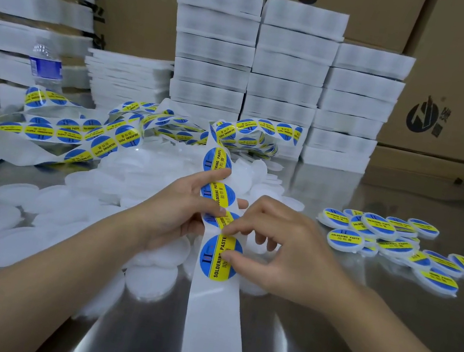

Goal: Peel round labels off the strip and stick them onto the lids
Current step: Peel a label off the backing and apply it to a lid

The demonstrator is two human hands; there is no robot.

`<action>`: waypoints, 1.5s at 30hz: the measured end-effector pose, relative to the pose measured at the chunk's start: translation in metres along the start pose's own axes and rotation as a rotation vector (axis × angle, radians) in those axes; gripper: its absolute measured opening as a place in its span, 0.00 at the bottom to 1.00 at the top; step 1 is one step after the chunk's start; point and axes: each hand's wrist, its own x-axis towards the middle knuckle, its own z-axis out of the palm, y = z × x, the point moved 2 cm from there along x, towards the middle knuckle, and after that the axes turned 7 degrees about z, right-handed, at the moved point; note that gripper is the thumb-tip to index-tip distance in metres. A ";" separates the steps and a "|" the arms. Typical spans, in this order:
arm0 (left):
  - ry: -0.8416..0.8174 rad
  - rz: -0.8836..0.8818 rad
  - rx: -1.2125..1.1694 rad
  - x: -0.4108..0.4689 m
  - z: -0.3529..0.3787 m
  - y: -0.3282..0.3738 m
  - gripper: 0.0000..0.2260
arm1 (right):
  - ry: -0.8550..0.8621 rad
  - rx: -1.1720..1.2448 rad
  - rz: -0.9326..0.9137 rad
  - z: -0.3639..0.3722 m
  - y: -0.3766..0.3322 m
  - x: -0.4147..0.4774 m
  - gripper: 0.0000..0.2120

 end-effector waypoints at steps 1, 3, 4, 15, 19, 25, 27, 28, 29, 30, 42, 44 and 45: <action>0.000 0.003 0.003 0.000 0.000 0.000 0.28 | 0.002 -0.009 -0.007 0.000 0.000 0.000 0.10; 0.011 0.007 -0.001 0.001 0.000 0.000 0.27 | 0.019 -0.029 -0.010 0.000 0.000 0.000 0.10; 0.016 0.008 -0.002 0.002 0.000 0.000 0.27 | 0.027 -0.039 -0.007 0.000 0.000 0.000 0.10; -0.027 0.000 0.027 0.000 0.002 0.001 0.27 | 0.061 -0.073 -0.029 0.002 0.002 0.001 0.08; -0.056 -0.002 0.015 -0.002 0.002 0.003 0.28 | 0.065 -0.050 -0.013 0.002 0.004 0.000 0.06; -0.043 0.012 0.027 -0.003 0.002 0.003 0.28 | 0.101 -0.065 -0.065 0.002 0.001 -0.001 0.02; -0.023 0.032 0.011 -0.002 0.001 0.003 0.29 | 0.115 -0.081 -0.086 0.001 0.000 -0.001 0.02; -0.012 0.035 -0.015 -0.001 0.001 0.003 0.29 | 0.124 -0.082 -0.089 0.001 0.000 -0.001 0.01; 0.002 0.037 -0.049 -0.001 0.000 0.003 0.30 | 0.132 -0.082 -0.090 0.000 0.000 0.000 0.01; 0.020 0.043 -0.076 0.000 0.000 0.003 0.30 | 0.137 -0.084 -0.090 -0.001 -0.001 0.000 0.01; 0.110 0.030 -0.026 -0.001 0.002 0.003 0.27 | -0.005 0.425 0.141 -0.003 -0.001 0.001 0.26; 0.105 0.036 -0.032 -0.001 0.002 0.003 0.27 | 0.013 0.609 0.220 -0.003 0.000 0.003 0.28; 0.099 0.039 -0.035 -0.001 0.002 0.002 0.27 | 0.044 0.705 0.268 -0.004 0.001 0.006 0.28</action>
